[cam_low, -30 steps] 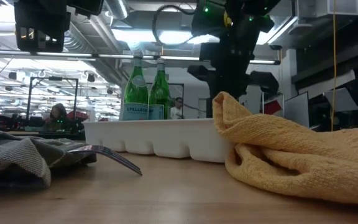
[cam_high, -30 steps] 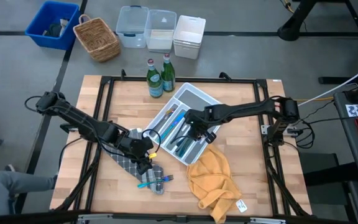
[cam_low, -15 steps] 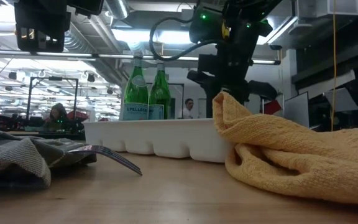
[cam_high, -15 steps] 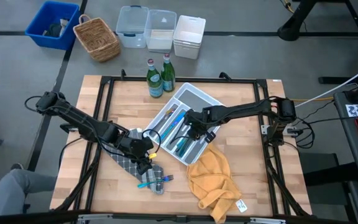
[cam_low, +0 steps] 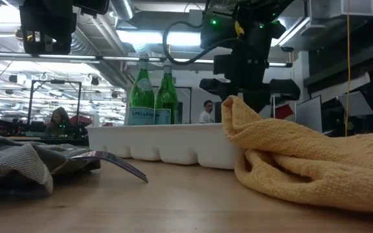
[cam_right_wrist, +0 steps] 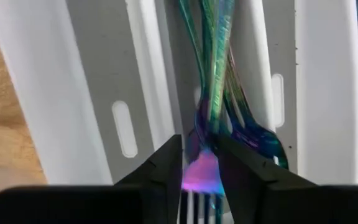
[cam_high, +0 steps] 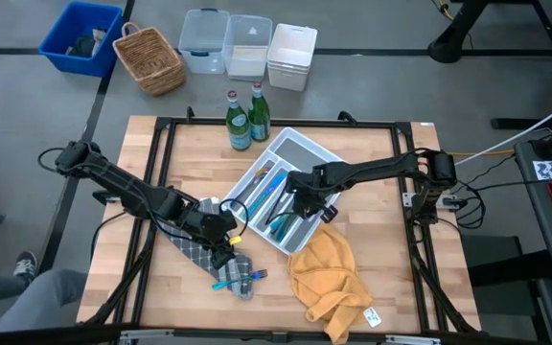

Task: Sort silverware
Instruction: Put the blue fork into the cutlery tray

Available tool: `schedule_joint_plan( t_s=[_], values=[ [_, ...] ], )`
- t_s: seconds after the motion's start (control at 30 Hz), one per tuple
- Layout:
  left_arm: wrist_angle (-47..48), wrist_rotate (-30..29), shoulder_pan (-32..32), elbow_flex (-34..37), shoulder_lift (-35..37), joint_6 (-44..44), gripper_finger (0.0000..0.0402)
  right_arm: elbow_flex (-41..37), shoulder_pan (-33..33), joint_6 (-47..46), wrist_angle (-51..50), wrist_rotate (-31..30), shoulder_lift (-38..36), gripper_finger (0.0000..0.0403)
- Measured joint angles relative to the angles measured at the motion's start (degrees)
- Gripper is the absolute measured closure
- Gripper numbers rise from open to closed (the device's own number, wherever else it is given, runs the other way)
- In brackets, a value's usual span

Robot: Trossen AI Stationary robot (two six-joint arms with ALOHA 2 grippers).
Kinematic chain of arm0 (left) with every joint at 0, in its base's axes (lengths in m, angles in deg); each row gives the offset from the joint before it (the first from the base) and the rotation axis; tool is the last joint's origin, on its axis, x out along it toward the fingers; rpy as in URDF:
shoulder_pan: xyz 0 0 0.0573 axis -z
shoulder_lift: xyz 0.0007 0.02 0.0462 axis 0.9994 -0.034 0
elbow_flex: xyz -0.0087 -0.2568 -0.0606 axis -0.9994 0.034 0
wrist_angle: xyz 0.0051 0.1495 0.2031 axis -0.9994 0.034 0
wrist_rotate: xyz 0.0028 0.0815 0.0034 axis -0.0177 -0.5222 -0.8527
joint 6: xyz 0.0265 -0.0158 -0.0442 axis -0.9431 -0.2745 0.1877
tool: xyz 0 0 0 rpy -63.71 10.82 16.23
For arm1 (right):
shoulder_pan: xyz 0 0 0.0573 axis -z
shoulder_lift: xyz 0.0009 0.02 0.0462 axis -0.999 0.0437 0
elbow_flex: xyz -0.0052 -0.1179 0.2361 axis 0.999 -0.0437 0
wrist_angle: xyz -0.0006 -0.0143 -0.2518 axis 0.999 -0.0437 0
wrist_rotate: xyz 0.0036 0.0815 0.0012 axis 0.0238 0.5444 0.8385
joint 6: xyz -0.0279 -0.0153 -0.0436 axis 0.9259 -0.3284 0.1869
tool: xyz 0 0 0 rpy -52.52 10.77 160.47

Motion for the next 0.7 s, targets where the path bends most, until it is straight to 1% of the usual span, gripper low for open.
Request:
schedule_joint_plan(
  t_s=[0.07,0.2,0.4,0.53,0.7],
  values=[
    [0.0,0.0,0.0,0.0,0.0,0.0,0.0302,0.0,0.0,0.0,0.0,1.0,0.0,0.0301],
    [0.0,-0.2,0.0,0.0,0.0,0.0,0.0302,0.0,0.0,0.0,-0.1,1.2,0.0,0.0309],
    [-0.6,-2.4,0.0,0.0,0.0,0.0,0.0302,0.0,0.0,0.0,-0.1,1.1,0.0,0.0318],
    [-0.6,-2.5,0.0,0.0,0.0,0.0,0.0302,0.0,0.0,0.0,0.0,-1.3,0.0,0.0323],
    [-0.6,-2.7,0.0,0.0,0.0,-0.3,0.0302,0.0,0.0,0.8,0.7,-7.0,0.0,0.0325]
  ],
)
